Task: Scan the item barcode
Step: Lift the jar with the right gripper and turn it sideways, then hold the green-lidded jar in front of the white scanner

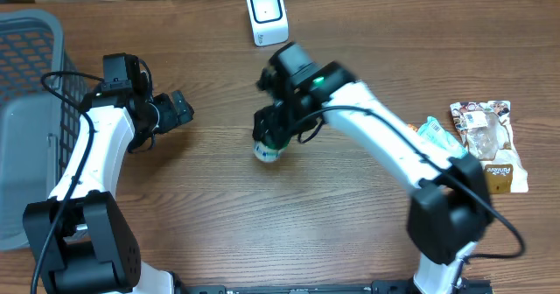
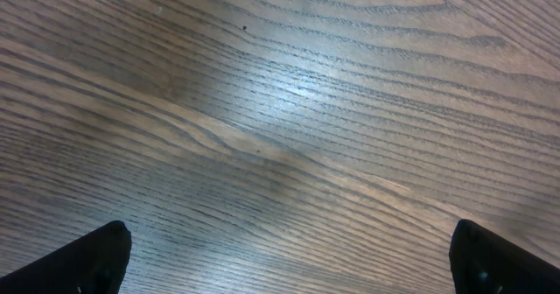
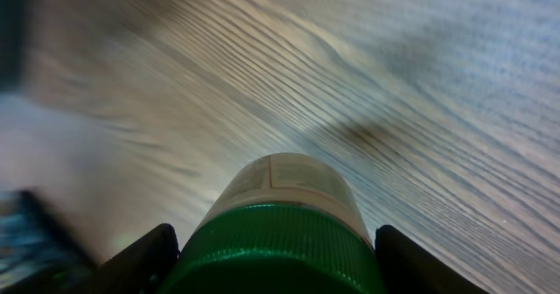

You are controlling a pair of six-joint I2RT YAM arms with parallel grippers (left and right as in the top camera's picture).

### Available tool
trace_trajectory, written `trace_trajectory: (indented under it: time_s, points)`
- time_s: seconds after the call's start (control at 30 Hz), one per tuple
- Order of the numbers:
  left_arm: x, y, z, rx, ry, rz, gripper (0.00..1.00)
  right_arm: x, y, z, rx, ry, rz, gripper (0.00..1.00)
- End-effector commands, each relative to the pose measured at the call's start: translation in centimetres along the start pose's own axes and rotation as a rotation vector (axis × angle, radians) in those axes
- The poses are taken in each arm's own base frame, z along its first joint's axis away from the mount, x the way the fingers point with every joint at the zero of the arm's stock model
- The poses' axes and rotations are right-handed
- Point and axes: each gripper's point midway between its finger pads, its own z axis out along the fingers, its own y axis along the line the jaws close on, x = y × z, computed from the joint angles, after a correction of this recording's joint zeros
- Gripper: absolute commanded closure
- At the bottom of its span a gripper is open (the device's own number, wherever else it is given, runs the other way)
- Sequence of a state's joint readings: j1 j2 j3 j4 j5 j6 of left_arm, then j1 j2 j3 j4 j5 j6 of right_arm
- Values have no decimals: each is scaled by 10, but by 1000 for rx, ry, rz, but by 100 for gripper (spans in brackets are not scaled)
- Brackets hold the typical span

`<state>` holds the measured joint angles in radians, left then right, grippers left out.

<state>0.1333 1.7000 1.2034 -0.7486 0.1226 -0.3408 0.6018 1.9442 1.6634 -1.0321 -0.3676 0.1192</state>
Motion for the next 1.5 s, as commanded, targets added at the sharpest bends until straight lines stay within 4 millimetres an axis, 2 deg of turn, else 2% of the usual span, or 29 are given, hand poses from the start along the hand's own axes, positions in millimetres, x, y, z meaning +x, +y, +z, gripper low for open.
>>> trace_trajectory:
  time_s: [0.0, 0.1, 0.13, 0.17, 0.4, 0.67, 0.9, 1.13, 1.3, 1.47]
  points:
    - [-10, -2, -12, 5, -40, 2, 0, -23, 34, -75, -324, -135, -45, 38]
    - [-10, -2, -12, 5, -40, 2, 0, -28, 37, -111, -557, -187, -84, 38]
    - [-10, -2, -12, 5, -40, 2, 0, -30, 36, -132, -671, -230, -117, 38]
    - [-10, -2, -12, 5, -40, 2, 0, -32, 32, -144, -725, -262, -134, 38]
    - [-10, -2, -12, 5, -40, 2, 0, -36, 13, -197, -922, -397, -172, 38]
    - [-10, -3, -12, 5, -40, 3, 0, -35, 16, -214, -1008, -430, -203, 38]
    - [-10, -3, -11, 6, -40, 3, 0, -36, 15, -212, -994, -429, -201, 40]
    - [-10, -2, -12, 5, -40, 2, 1, -41, 1, -190, -839, -414, -171, 42]
    - [-10, -2, -12, 5, -40, 2, 0, -44, -9, -151, -613, -356, -158, 45]
    - [-10, -2, -12, 5, -40, 2, 0, -45, -15, -100, -276, -272, -196, 50]
